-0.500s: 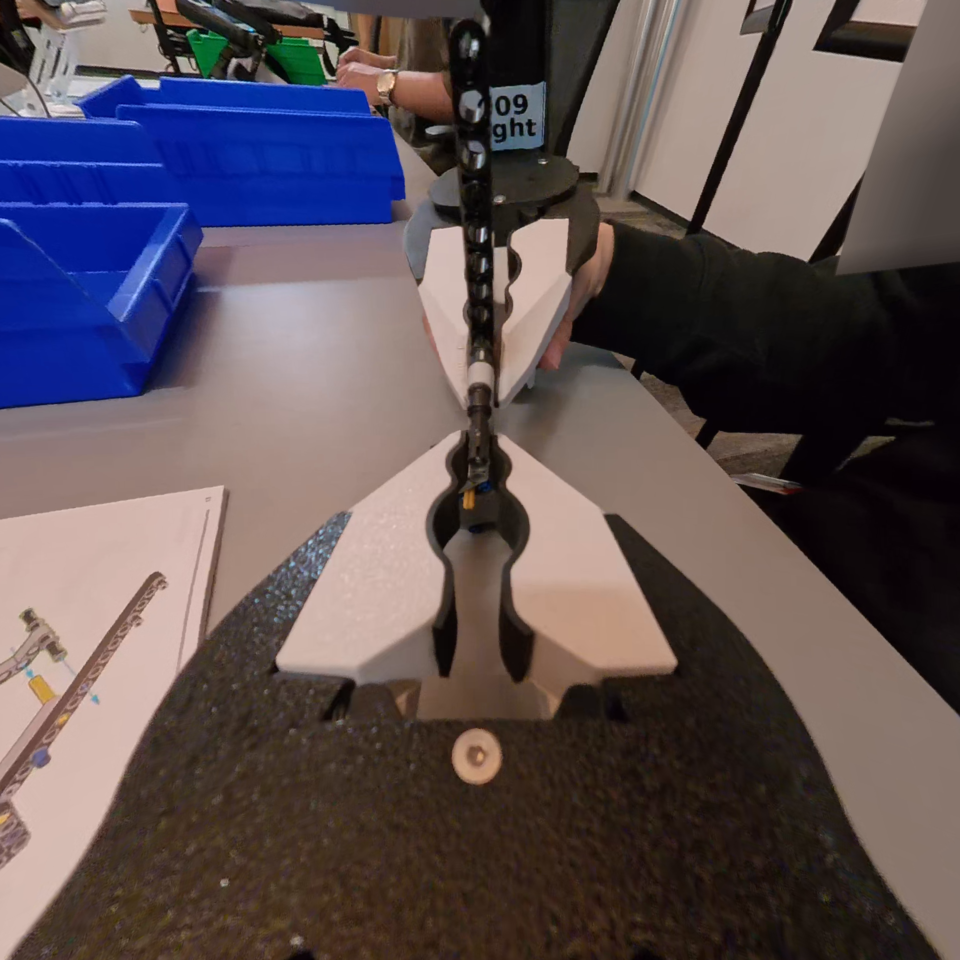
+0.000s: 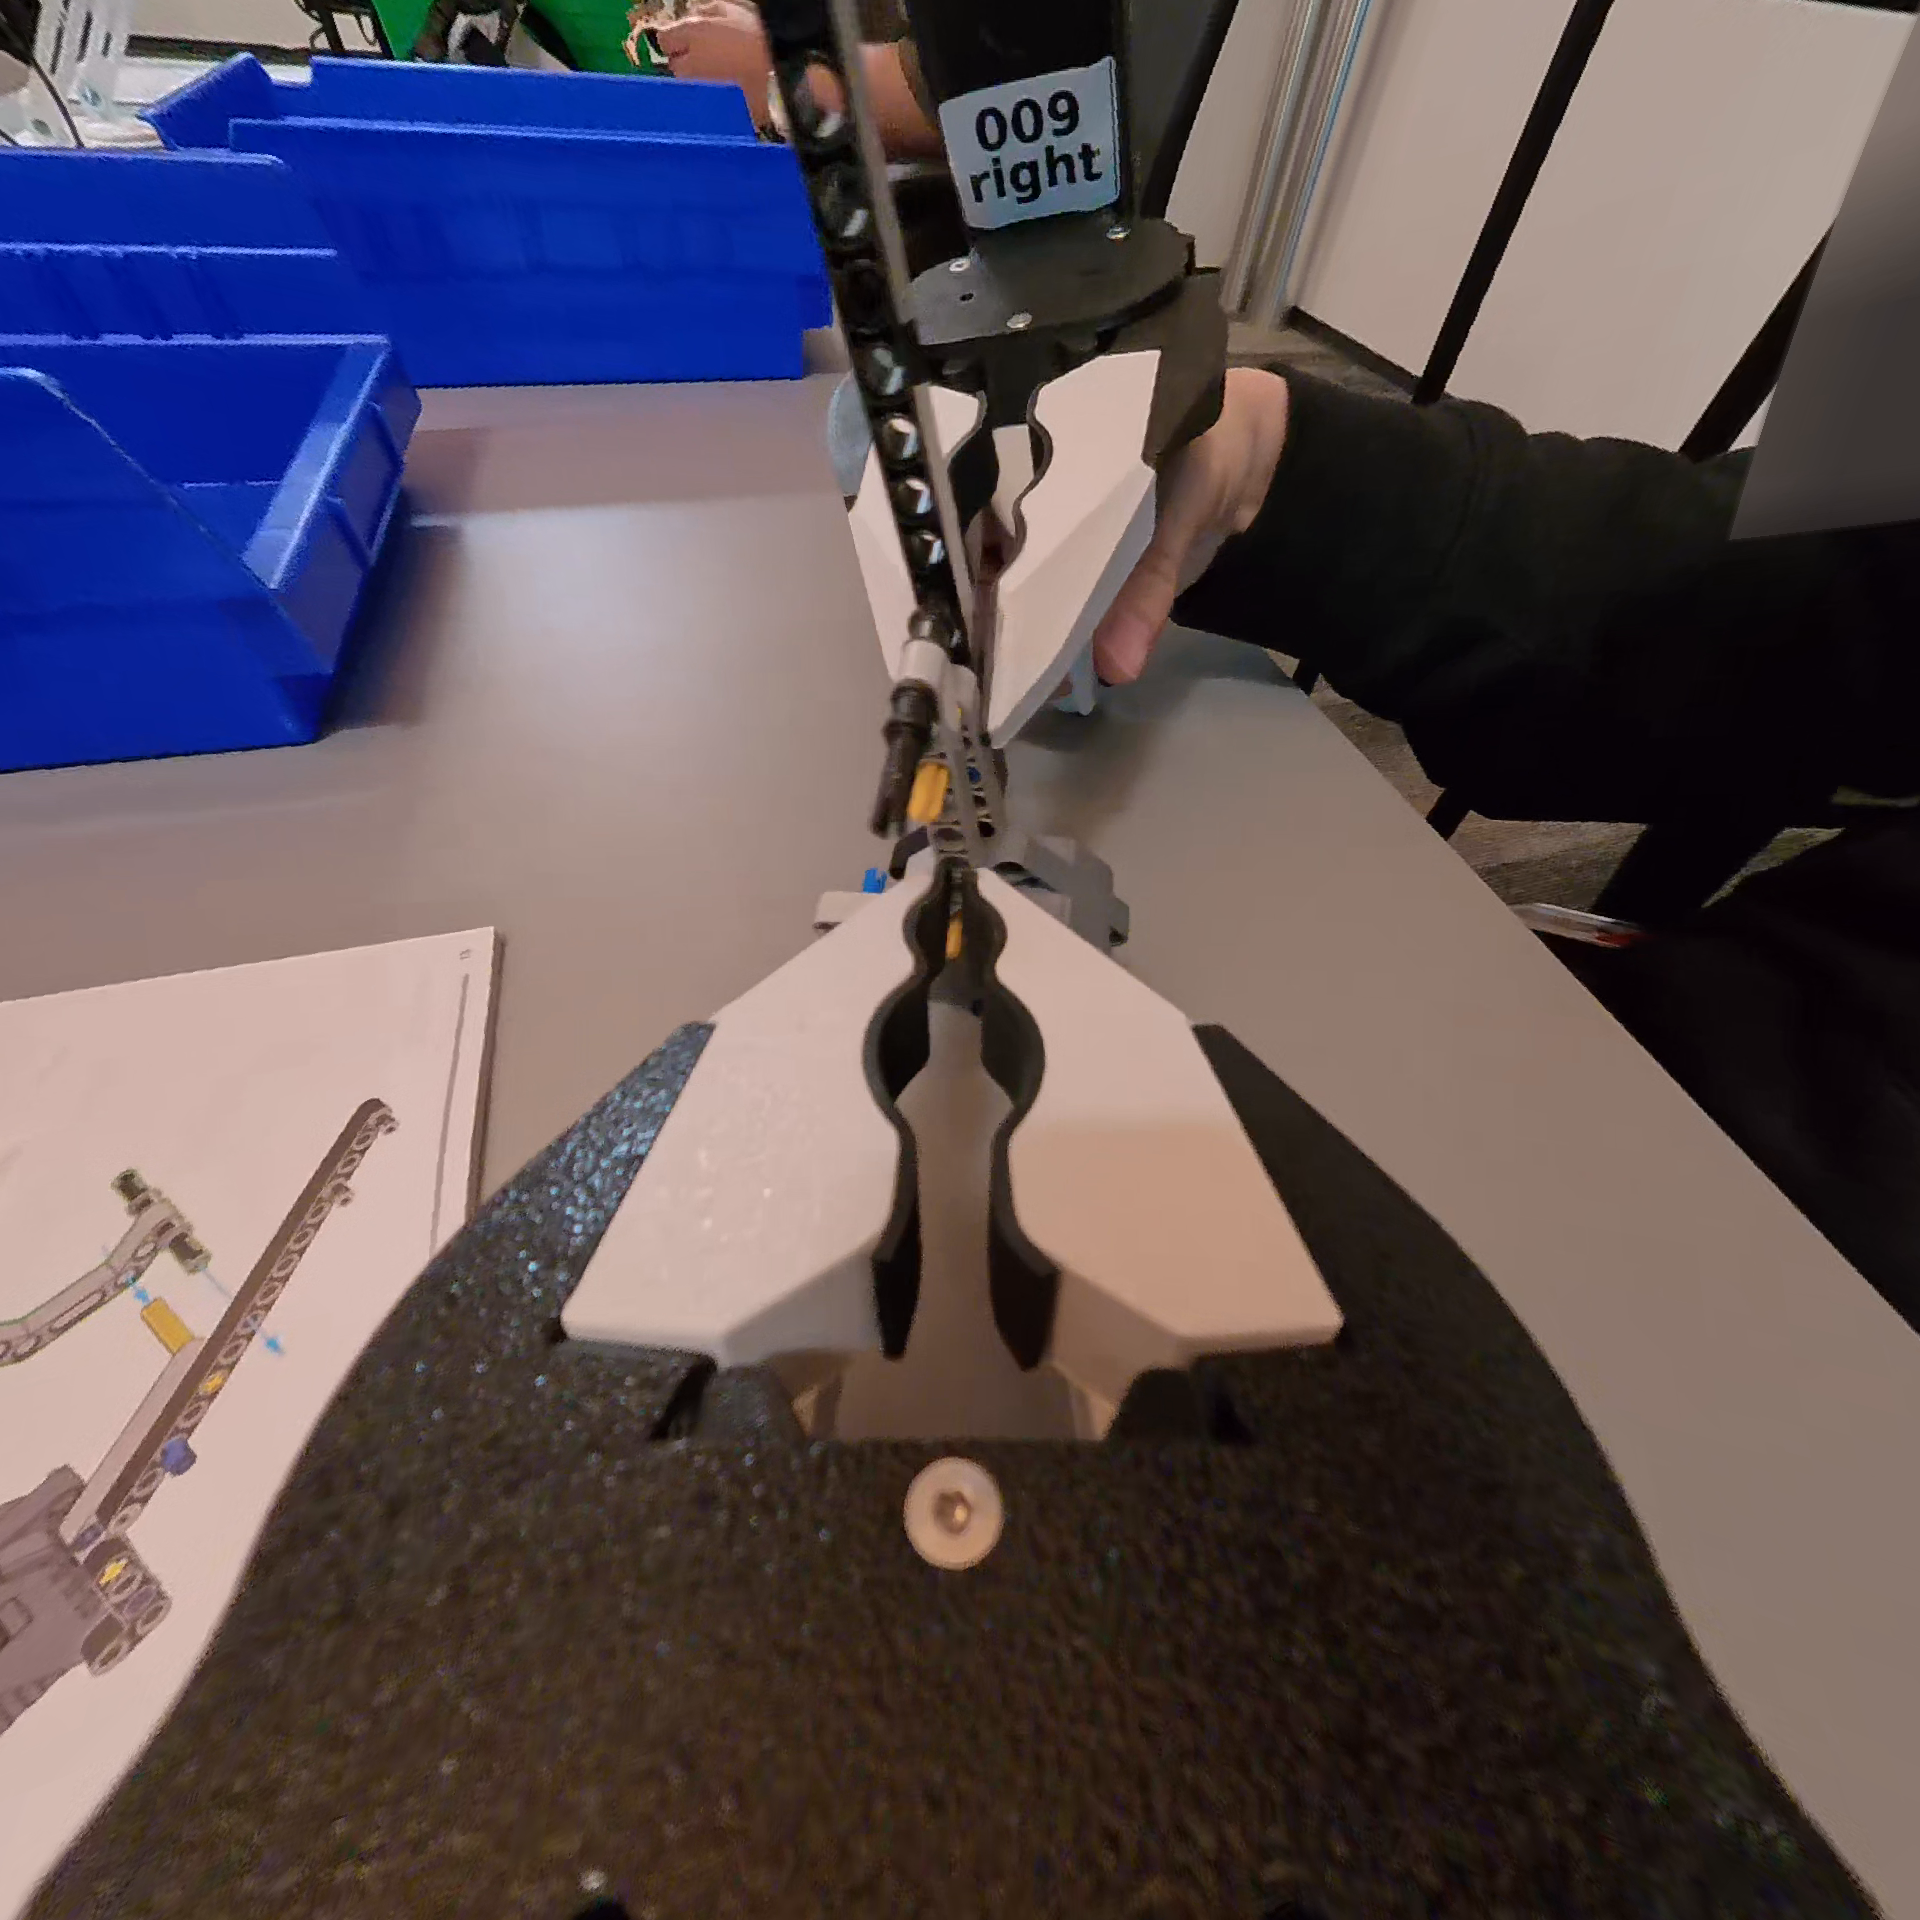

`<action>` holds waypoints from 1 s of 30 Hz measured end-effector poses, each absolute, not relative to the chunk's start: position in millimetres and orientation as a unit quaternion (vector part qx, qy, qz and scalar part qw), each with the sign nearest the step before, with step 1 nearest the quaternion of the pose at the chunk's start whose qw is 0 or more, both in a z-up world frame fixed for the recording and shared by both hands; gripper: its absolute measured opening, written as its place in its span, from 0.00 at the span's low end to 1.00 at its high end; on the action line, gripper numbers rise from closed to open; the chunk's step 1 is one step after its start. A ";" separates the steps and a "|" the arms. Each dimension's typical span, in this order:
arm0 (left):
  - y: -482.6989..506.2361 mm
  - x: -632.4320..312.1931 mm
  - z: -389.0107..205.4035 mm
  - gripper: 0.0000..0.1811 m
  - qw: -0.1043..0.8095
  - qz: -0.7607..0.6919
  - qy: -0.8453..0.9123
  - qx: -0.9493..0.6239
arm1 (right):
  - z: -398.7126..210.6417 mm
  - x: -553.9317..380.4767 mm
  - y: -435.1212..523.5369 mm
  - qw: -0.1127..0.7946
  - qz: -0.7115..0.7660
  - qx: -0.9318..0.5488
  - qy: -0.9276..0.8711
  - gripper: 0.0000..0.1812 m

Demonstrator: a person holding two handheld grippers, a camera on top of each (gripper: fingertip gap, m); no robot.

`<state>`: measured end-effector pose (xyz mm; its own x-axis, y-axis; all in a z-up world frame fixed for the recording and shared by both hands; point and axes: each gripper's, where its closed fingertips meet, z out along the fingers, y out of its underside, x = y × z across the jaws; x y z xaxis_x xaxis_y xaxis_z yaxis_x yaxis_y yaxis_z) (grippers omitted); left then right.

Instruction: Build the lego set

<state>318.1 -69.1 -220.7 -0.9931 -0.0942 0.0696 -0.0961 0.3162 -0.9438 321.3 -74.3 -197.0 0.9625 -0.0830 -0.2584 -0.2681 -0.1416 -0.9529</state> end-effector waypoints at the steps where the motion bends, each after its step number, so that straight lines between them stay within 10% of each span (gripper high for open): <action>1: -69.6 318.4 -220.7 0.00 0.002 0.582 -0.811 0.060 | -197.4 322.9 -74.7 0.644 0.070 -0.752 0.122 0.02; 30: -70.3 307.9 -218.8 0.09 0.068 0.586 -0.807 0.040 | -197.4 311.6 -74.9 0.641 0.105 -0.753 0.103 0.03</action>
<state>307.9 -70.3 -218.8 -0.9876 0.0140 0.1566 -0.1446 0.3107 -0.9395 311.6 -74.9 -197.4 0.9567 -0.0193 -0.2904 -0.2897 -0.1563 -0.9443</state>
